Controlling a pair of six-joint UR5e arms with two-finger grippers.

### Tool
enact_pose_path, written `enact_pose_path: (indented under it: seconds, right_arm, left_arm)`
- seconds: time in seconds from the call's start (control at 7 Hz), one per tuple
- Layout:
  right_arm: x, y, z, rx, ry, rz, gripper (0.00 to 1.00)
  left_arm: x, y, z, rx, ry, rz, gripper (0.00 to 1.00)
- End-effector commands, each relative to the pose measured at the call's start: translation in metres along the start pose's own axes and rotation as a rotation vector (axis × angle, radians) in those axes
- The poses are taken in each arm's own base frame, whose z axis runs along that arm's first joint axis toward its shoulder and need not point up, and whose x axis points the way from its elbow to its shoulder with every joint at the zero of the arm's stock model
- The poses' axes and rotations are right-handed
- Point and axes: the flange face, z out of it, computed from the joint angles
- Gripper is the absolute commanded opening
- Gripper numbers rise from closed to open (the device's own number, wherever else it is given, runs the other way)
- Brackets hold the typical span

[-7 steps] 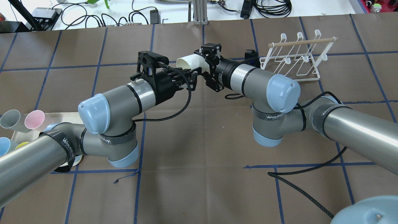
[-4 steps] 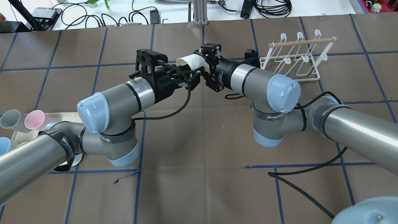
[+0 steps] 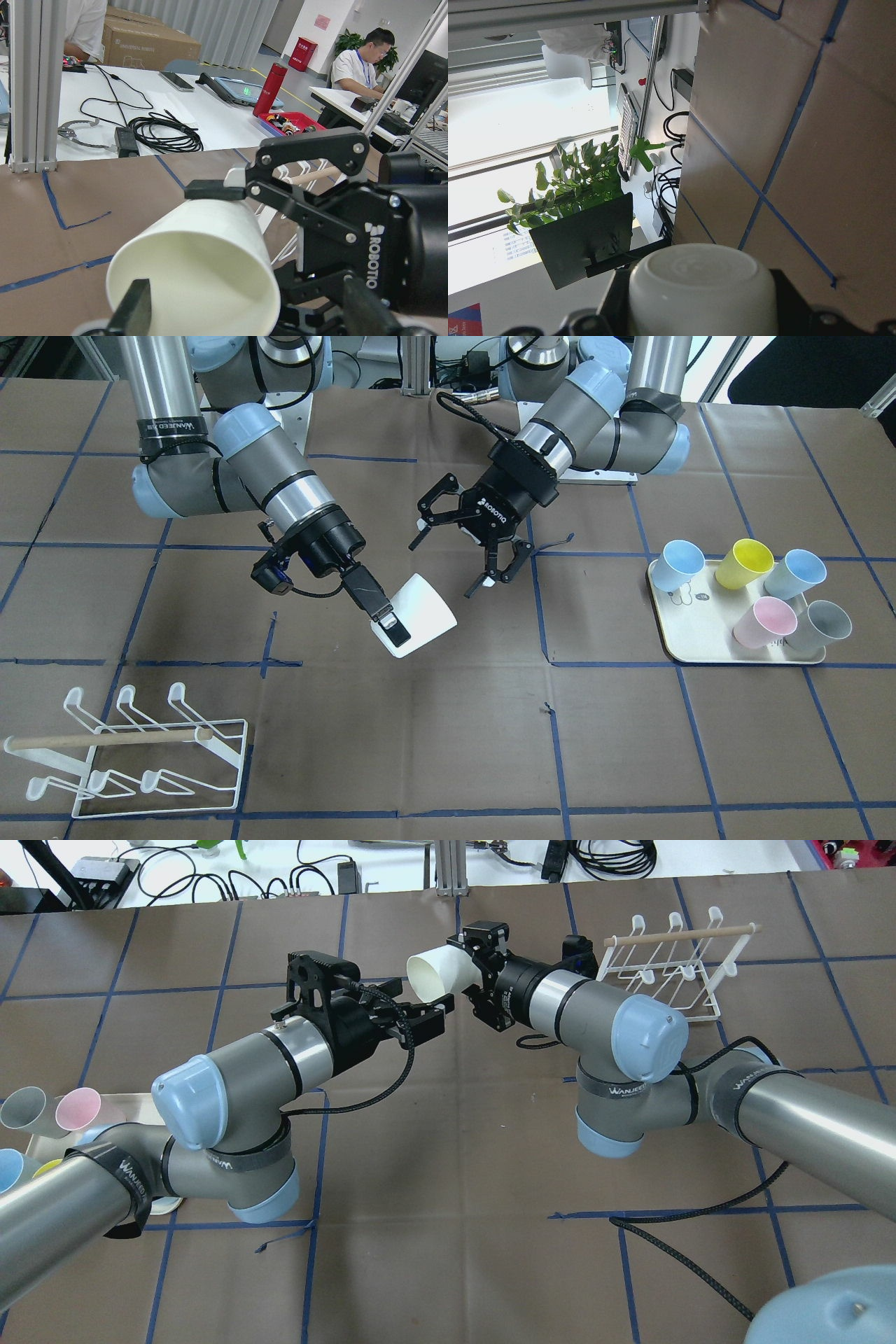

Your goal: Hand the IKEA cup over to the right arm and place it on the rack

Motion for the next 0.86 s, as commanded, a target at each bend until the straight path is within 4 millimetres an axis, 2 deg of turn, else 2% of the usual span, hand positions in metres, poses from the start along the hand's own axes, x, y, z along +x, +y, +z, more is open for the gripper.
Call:
enact_pose_path:
  seconds: [0.0,0.29,0.43,0.71]
  right_arm:
    - [-0.015,-0.037,-0.008,0.062,-0.030,-0.100,0.41]
    - [-0.031,-0.074,-0.020,0.183,-0.028,-0.323,0.39]
    - [-0.039,-0.091,-0.024,0.331,0.015,-0.496,0.39]
    - [-0.041,-0.117,-0.036,0.585,0.201,-0.844,0.39]
  left_arm:
    - [-0.025,0.008,-0.057,0.029,-0.122,-0.060,0.96]
    - [-0.042,-0.003,-0.083,0.000,-0.217,-0.117,0.96]
    - [-0.047,-0.019,-0.088,-0.048,-0.293,-0.152,0.96]
    - [-0.064,-0.098,-0.084,-0.212,-0.344,-0.266,0.96]
